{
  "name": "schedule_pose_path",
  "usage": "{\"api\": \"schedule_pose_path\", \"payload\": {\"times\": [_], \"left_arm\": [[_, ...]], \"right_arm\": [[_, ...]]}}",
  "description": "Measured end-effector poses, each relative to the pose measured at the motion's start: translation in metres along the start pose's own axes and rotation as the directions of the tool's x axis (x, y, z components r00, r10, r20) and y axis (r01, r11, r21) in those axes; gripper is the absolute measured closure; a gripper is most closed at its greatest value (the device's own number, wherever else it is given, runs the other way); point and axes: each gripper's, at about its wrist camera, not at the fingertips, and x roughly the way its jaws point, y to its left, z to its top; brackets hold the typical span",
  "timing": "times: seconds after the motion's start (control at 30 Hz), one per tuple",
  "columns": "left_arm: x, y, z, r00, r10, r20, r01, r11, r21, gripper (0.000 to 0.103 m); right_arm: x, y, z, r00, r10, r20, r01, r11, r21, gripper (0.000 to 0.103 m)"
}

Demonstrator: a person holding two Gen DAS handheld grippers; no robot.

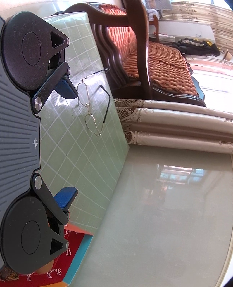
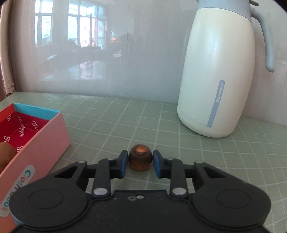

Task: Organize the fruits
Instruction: 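Carry the water chestnut into the red box and open the right gripper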

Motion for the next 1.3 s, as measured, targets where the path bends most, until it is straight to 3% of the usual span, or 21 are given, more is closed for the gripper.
{"api": "schedule_pose_path", "payload": {"times": [0.2, 0.43, 0.8, 0.97, 1.13, 1.23, 1.3], "left_arm": [[-0.001, -0.002, -0.001, 1.0, 0.0, -0.009, 0.0, 1.0, 0.006, 0.0], [-0.004, 0.0, -0.002, 1.0, -0.012, -0.016, 0.012, 1.0, -0.01, 0.0], [-0.032, -0.004, -0.013, 0.998, -0.069, -0.008, 0.069, 0.998, -0.005, 0.0], [-0.041, -0.001, -0.017, 0.997, -0.074, -0.01, 0.074, 0.997, 0.005, 0.0], [-0.047, -0.001, -0.02, 0.996, -0.087, -0.01, 0.087, 0.996, 0.008, 0.0], [-0.048, -0.006, -0.022, 0.994, -0.104, -0.017, 0.104, 0.994, 0.016, 0.0], [-0.051, -0.009, -0.023, 0.993, -0.118, -0.018, 0.118, 0.993, 0.022, 0.0]], "right_arm": [[-0.015, 0.006, -0.003, 1.0, 0.006, 0.011, -0.005, 1.0, -0.029, 0.075], [-0.063, 0.017, -0.001, 0.996, 0.05, 0.069, -0.046, 0.998, -0.051, 0.075], [-0.13, 0.06, -0.004, 0.967, 0.204, 0.154, -0.182, 0.972, -0.147, 0.075], [-0.135, 0.098, -0.007, 0.948, 0.273, 0.162, -0.227, 0.94, -0.253, 0.075], [-0.121, 0.112, -0.008, 0.951, 0.279, 0.135, -0.238, 0.936, -0.259, 0.074], [-0.112, 0.113, -0.009, 0.956, 0.264, 0.123, -0.228, 0.941, -0.248, 0.064], [-0.119, 0.106, -0.006, 0.953, 0.264, 0.145, -0.23, 0.948, -0.219, 0.05]]}}
